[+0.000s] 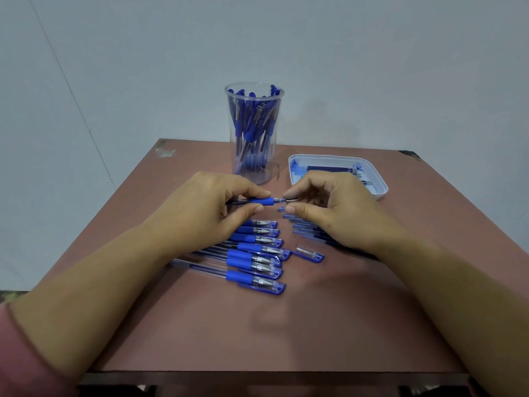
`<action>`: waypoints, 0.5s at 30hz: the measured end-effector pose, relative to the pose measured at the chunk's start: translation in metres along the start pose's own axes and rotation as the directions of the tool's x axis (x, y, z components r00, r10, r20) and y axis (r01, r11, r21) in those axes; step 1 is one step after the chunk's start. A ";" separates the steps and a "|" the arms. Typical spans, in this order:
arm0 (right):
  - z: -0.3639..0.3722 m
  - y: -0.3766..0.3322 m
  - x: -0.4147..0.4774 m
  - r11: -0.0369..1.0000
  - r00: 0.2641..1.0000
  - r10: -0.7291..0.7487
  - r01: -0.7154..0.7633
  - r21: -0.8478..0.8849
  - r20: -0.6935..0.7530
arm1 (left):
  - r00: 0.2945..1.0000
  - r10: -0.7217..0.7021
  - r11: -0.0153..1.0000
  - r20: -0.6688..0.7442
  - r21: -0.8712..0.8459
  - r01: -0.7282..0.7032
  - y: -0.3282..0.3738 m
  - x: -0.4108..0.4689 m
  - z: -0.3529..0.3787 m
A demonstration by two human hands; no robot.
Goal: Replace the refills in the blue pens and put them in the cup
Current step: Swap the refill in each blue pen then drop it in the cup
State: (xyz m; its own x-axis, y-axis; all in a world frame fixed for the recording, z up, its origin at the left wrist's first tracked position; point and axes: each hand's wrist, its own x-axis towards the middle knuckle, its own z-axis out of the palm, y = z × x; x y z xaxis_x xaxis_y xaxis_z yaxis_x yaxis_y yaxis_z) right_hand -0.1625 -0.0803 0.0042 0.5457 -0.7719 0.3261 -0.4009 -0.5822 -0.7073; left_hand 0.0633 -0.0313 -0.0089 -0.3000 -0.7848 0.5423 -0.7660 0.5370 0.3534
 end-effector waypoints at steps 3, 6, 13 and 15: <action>-0.006 0.003 0.000 1.000 1.000 -0.002 0.002 -0.006 -0.017 | 1.000 -0.017 1.000 -0.006 0.004 0.017 -0.003 0.000 -0.002; -0.016 0.006 -0.001 0.999 0.999 0.016 -0.014 -0.047 0.034 | 0.999 -0.040 0.998 0.010 0.044 0.040 -0.008 0.001 -0.006; -0.019 0.006 -0.003 0.984 0.998 -0.029 0.039 -0.173 0.062 | 0.996 -0.083 0.995 -0.020 0.050 0.084 -0.017 0.002 -0.013; -0.017 0.002 -0.004 0.967 0.985 -0.043 0.084 -0.240 0.169 | 0.997 -0.075 0.996 -0.023 0.052 0.076 -0.016 0.002 -0.013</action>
State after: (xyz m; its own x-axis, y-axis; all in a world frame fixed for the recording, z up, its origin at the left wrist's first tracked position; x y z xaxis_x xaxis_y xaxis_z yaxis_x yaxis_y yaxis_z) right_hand -0.1780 -0.0827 0.0115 0.6790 -0.6917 0.2459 -0.5186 -0.6891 -0.5062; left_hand 0.0824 -0.0375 -0.0035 -0.2286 -0.8158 0.5313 -0.8153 0.4586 0.3534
